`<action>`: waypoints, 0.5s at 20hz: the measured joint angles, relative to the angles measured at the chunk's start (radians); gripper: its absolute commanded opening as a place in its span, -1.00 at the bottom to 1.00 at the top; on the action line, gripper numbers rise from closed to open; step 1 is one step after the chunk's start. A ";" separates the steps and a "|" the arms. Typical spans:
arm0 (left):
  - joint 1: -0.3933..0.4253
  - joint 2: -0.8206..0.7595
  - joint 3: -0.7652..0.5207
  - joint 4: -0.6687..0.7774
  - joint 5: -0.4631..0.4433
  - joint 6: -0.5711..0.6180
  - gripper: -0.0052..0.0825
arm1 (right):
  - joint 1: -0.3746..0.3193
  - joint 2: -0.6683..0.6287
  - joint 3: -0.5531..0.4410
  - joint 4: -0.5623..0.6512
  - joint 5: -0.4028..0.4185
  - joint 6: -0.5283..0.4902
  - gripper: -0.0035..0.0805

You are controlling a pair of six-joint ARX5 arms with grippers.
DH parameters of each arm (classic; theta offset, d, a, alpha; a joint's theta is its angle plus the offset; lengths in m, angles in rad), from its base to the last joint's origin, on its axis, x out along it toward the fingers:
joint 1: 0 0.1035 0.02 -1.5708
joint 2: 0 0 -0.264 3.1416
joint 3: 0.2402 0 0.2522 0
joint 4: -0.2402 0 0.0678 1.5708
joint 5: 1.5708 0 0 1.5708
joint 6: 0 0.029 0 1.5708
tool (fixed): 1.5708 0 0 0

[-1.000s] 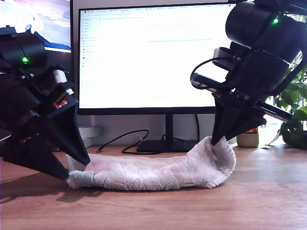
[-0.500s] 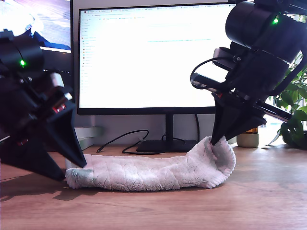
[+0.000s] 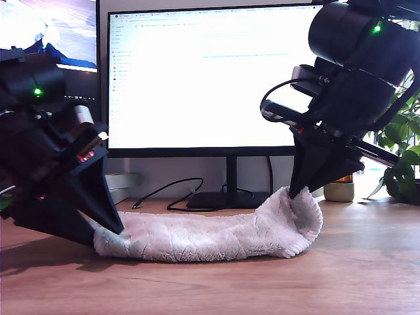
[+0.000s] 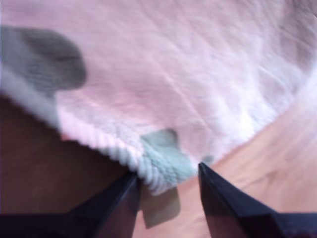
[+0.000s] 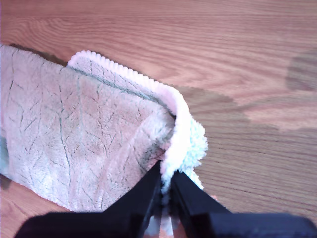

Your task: Fold the tea towel to a neat square and place it to the right

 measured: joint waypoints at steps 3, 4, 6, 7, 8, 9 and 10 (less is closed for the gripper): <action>-0.037 0.000 0.000 0.011 -0.010 -0.002 -0.19 | 0.000 0.000 0.000 0.000 0.000 0.000 -0.95; -0.042 0.002 0.000 0.011 -0.032 -0.002 -0.19 | 0.000 0.000 0.000 0.000 0.000 0.000 -0.95; -0.043 0.013 0.000 0.013 -0.063 -0.002 -0.19 | 0.000 0.000 0.000 0.000 0.000 0.000 -0.95; -0.043 0.019 0.000 0.019 -0.066 -0.002 -0.20 | 0.000 0.000 0.000 0.000 0.000 0.000 -0.95; -0.043 0.026 0.000 0.025 -0.069 -0.002 -0.27 | 0.000 0.000 0.000 0.000 0.000 0.000 -0.95; -0.042 0.031 0.000 0.034 -0.069 -0.002 -0.44 | 0.000 0.000 0.000 0.000 0.000 0.000 -0.95; -0.042 0.034 0.000 0.039 -0.069 -0.002 -0.67 | 0.000 0.000 0.000 0.000 0.000 -0.005 -0.95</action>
